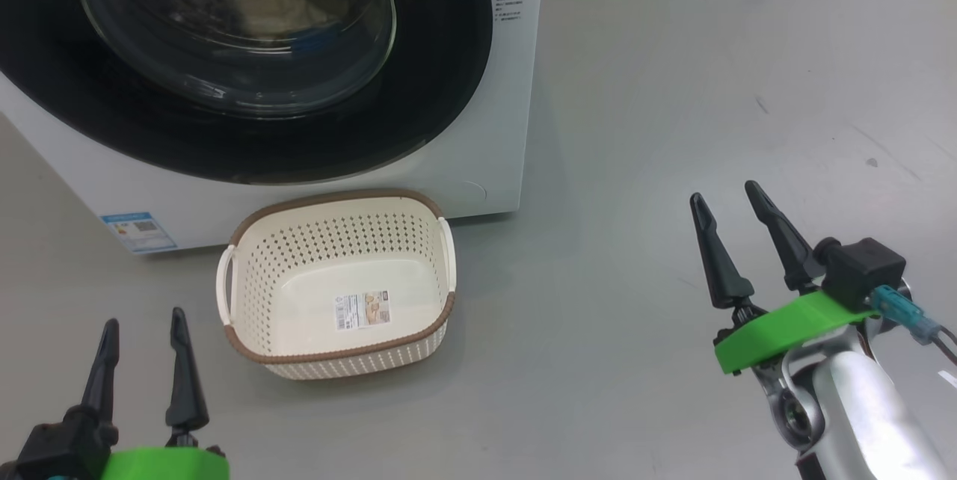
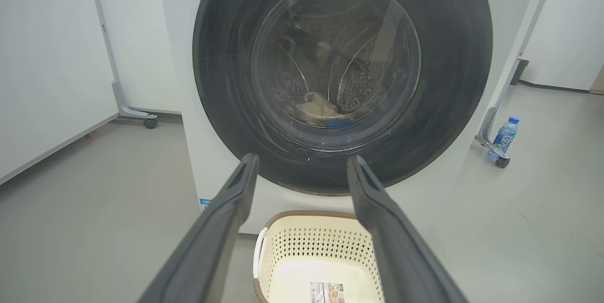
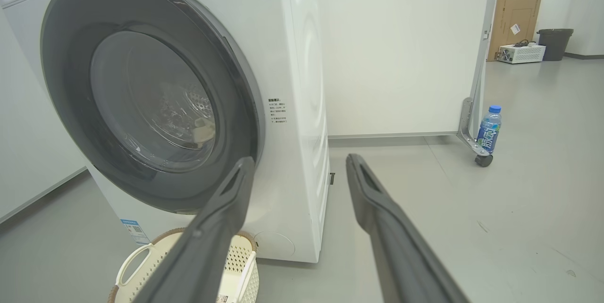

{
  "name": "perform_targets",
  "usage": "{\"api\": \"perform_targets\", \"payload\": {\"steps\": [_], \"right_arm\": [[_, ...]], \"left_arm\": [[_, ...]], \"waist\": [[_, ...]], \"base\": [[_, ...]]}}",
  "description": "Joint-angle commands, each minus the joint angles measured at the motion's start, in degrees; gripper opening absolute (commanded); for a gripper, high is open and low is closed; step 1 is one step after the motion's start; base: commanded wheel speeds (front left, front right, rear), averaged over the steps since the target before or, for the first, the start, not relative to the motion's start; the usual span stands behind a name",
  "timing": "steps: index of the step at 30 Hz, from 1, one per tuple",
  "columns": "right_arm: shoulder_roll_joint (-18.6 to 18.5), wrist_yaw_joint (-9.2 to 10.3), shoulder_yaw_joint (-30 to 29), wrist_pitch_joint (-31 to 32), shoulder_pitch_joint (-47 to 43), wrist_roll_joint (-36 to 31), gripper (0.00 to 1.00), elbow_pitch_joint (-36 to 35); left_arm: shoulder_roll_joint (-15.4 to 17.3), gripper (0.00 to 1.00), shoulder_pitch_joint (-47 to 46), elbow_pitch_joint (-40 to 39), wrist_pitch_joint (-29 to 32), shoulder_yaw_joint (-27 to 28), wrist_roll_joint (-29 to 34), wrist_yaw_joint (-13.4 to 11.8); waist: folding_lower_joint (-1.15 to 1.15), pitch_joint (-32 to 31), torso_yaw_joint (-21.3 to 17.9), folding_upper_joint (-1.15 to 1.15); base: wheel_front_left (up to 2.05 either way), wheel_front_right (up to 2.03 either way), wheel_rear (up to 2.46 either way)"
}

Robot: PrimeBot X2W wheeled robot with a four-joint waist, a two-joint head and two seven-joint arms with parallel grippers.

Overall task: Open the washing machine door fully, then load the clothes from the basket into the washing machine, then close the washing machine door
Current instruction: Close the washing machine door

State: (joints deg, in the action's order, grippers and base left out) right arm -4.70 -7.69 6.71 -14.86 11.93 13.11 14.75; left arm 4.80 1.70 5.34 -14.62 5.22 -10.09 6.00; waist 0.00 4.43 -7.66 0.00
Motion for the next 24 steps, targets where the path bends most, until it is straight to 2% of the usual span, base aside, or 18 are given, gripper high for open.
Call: {"api": "perform_targets", "payload": {"steps": [1,24], "right_arm": [[0.3,0.2,0.7,-0.1,0.9,-0.3,1.0,-2.1],[0.3,0.2,0.3,-0.1,1.3,-1.1,1.0,-1.7]], "left_arm": [[0.6,1.0,-0.9,-1.7,-0.4,1.8,0.4,-0.4],[0.4,1.0,-1.1,-1.5,-0.4,2.0,0.4,-1.7]], "waist": [[0.0,-0.1,0.0,0.0],[0.0,0.2,1.8,0.0]], "base": [[0.0,0.0,0.0],[0.0,0.0,0.0]]}}
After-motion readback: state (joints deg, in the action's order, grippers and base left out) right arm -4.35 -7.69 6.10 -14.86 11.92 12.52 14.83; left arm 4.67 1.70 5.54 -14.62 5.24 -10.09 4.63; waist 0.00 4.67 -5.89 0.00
